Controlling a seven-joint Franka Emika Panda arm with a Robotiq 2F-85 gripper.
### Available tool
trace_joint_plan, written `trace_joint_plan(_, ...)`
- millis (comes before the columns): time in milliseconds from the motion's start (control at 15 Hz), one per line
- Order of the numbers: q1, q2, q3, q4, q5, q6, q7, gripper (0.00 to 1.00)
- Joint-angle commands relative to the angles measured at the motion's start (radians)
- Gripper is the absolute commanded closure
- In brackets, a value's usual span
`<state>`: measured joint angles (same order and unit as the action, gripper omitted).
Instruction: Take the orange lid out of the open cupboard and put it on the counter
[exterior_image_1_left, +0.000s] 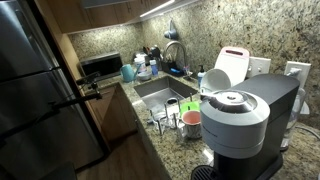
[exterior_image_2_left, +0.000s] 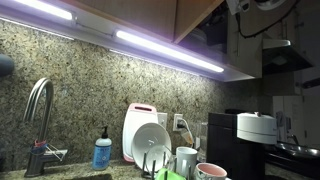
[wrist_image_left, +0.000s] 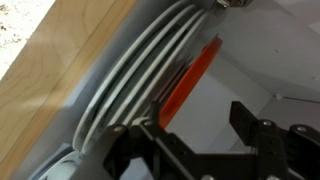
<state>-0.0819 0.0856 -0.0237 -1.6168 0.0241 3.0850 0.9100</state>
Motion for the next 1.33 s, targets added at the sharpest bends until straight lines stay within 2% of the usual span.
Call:
trace_joint_plan(0, 0.004, 0.019, -0.005, 0.035, -0.014, 0.008, 0.015, 0.57)
trace_joint_plan(333, 0.006, 0.021, -0.013, 0.042, -0.025, 0.009, 0.029, 0.95)
trace_joint_plan(400, 0.005, 0.02, -0.013, 0.042, -0.022, 0.011, 0.028, 1.0)
trace_joint_plan(533, 0.006, 0.02, -0.016, 0.042, -0.025, 0.011, 0.033, 1.0)
trace_joint_plan(600, 0.007, 0.018, -0.019, 0.042, -0.029, 0.01, 0.038, 0.84)
trace_joint_plan(667, 0.007, 0.017, -0.018, 0.042, -0.028, 0.01, 0.035, 0.73)
trace_joint_plan(733, 0.007, 0.016, -0.016, 0.043, -0.023, 0.01, 0.033, 0.71)
trace_joint_plan(867, 0.009, 0.01, -0.019, 0.041, -0.028, 0.003, 0.043, 0.53)
trace_joint_plan(1267, 0.012, 0.002, -0.038, 0.03, -0.056, 0.001, 0.089, 0.08)
